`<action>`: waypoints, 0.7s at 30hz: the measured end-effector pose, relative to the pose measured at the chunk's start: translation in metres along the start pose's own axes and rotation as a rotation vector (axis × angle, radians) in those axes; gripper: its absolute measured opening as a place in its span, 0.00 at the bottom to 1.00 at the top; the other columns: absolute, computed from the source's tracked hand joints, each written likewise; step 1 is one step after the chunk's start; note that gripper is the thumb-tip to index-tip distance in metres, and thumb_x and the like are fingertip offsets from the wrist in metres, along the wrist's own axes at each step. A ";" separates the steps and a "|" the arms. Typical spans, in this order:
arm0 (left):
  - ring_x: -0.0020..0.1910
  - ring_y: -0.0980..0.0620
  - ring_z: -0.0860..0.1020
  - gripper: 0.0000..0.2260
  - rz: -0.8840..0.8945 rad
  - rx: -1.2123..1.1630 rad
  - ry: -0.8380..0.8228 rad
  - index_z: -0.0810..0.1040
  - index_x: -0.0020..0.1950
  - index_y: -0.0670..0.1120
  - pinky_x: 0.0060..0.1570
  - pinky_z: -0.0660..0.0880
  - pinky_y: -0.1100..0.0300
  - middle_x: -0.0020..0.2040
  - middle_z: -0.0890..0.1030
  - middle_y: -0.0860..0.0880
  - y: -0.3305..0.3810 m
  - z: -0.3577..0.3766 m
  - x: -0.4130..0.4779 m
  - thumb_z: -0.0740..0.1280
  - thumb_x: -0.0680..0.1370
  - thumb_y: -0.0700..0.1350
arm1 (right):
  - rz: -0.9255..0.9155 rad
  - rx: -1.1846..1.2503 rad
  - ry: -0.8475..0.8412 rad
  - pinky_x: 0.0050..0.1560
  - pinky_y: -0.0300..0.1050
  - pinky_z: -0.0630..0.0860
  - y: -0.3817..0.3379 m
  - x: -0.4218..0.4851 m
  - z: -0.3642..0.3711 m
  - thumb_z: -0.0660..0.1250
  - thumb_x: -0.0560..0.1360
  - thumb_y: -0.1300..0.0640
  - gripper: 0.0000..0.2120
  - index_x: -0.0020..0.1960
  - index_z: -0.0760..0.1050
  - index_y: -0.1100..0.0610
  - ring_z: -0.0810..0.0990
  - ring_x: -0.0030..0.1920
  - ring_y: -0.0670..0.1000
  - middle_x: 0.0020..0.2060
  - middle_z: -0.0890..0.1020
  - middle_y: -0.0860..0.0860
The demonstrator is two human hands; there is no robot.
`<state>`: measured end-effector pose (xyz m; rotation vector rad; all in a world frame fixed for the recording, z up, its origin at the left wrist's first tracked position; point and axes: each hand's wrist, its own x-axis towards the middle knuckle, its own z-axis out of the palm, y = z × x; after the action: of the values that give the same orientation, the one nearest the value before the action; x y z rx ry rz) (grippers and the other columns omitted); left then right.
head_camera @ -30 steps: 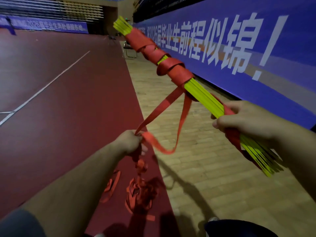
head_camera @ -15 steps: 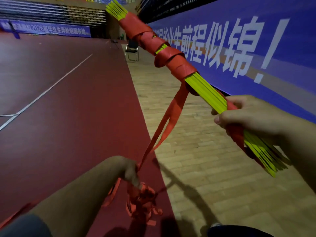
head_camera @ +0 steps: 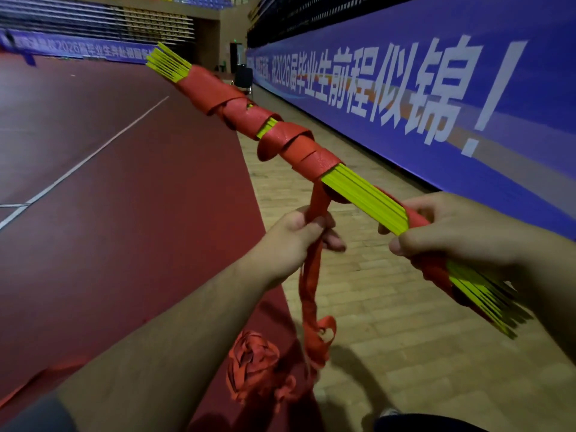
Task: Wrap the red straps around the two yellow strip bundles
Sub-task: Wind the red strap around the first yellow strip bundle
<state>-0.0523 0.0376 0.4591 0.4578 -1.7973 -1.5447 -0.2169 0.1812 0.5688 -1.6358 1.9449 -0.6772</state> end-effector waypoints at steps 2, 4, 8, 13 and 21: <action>0.30 0.56 0.72 0.10 -0.036 -0.039 0.000 0.74 0.51 0.46 0.39 0.76 0.61 0.30 0.72 0.54 -0.002 -0.004 -0.007 0.54 0.86 0.41 | 0.025 -0.016 0.040 0.44 0.56 0.79 0.006 0.003 0.002 0.74 0.59 0.43 0.18 0.46 0.82 0.50 0.83 0.40 0.61 0.38 0.83 0.59; 0.27 0.58 0.65 0.10 -0.053 0.016 -0.022 0.74 0.53 0.46 0.34 0.72 0.61 0.29 0.67 0.54 -0.003 -0.009 -0.012 0.53 0.86 0.43 | 0.050 -0.052 0.075 0.42 0.52 0.77 0.014 0.006 0.007 0.76 0.60 0.43 0.19 0.45 0.81 0.53 0.82 0.37 0.57 0.38 0.82 0.60; 0.26 0.55 0.70 0.10 -0.095 0.057 -0.042 0.74 0.50 0.44 0.36 0.74 0.59 0.32 0.74 0.49 -0.008 -0.017 -0.023 0.55 0.86 0.44 | 0.097 -0.120 0.118 0.41 0.50 0.77 0.033 0.013 0.021 0.78 0.67 0.50 0.11 0.46 0.82 0.53 0.83 0.37 0.57 0.37 0.83 0.58; 0.41 0.51 0.83 0.12 -0.149 0.009 -0.014 0.75 0.50 0.42 0.49 0.78 0.58 0.41 0.84 0.47 -0.022 -0.015 -0.039 0.53 0.85 0.38 | 0.108 -0.252 0.230 0.42 0.44 0.79 0.046 0.020 0.057 0.79 0.63 0.49 0.16 0.49 0.82 0.50 0.81 0.39 0.47 0.38 0.84 0.48; 0.28 0.52 0.68 0.19 -0.338 0.093 0.156 0.75 0.44 0.47 0.34 0.67 0.55 0.33 0.72 0.51 -0.054 -0.018 -0.046 0.66 0.72 0.63 | 0.160 -0.480 0.359 0.45 0.44 0.75 0.063 0.040 0.125 0.75 0.66 0.41 0.25 0.60 0.74 0.42 0.82 0.53 0.54 0.50 0.83 0.46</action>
<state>-0.0177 0.0437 0.3950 0.9418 -1.7387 -1.5995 -0.1865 0.1453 0.4315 -1.6811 2.6275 -0.4889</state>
